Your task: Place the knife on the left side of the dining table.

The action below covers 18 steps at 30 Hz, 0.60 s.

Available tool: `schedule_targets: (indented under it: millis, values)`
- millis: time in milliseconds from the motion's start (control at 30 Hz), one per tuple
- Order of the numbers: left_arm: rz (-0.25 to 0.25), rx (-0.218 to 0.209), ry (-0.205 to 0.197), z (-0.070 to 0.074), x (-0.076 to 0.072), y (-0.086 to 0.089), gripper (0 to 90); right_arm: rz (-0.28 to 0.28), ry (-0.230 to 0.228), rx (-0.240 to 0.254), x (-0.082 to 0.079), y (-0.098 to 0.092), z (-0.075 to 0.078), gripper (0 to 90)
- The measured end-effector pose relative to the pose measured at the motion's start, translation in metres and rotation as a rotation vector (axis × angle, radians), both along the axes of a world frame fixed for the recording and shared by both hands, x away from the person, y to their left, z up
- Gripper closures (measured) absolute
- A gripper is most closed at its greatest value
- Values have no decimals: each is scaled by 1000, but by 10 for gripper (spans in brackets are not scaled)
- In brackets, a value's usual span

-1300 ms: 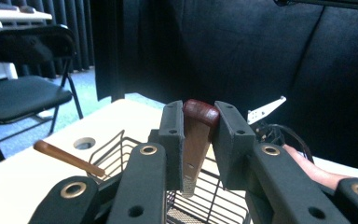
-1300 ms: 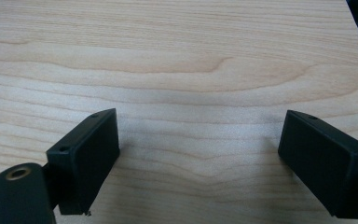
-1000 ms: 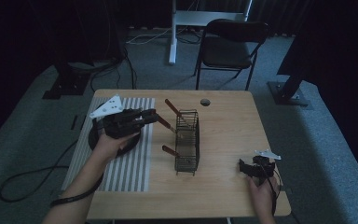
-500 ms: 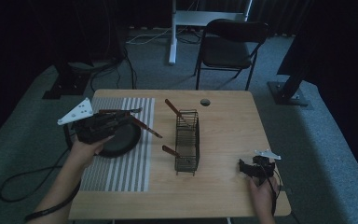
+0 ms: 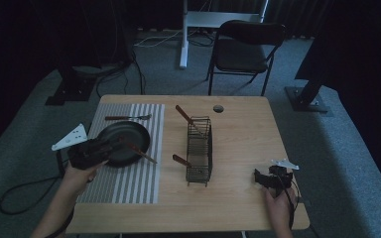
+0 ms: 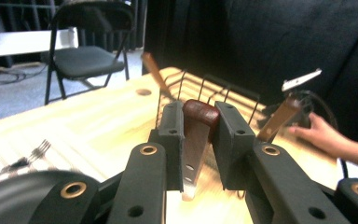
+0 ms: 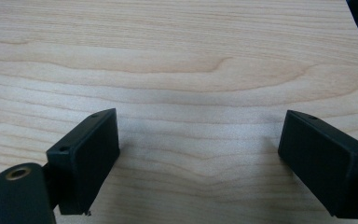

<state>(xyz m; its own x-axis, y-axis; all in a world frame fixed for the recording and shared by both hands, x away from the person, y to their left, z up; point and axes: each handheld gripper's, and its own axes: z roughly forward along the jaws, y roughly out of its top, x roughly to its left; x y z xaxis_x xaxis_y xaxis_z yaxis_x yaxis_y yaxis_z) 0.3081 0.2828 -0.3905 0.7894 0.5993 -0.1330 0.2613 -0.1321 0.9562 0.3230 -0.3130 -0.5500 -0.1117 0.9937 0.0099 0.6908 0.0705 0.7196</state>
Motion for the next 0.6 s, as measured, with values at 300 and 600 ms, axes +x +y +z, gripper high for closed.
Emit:
schedule_targets:
  millis: [300,600]
  values:
    - [13,1,51,-26,-13,16,753,0,0,0,0,0,0,113]
    - [42,-55,102,-49,-18,29,752,0,0,0,0,0,0,114]
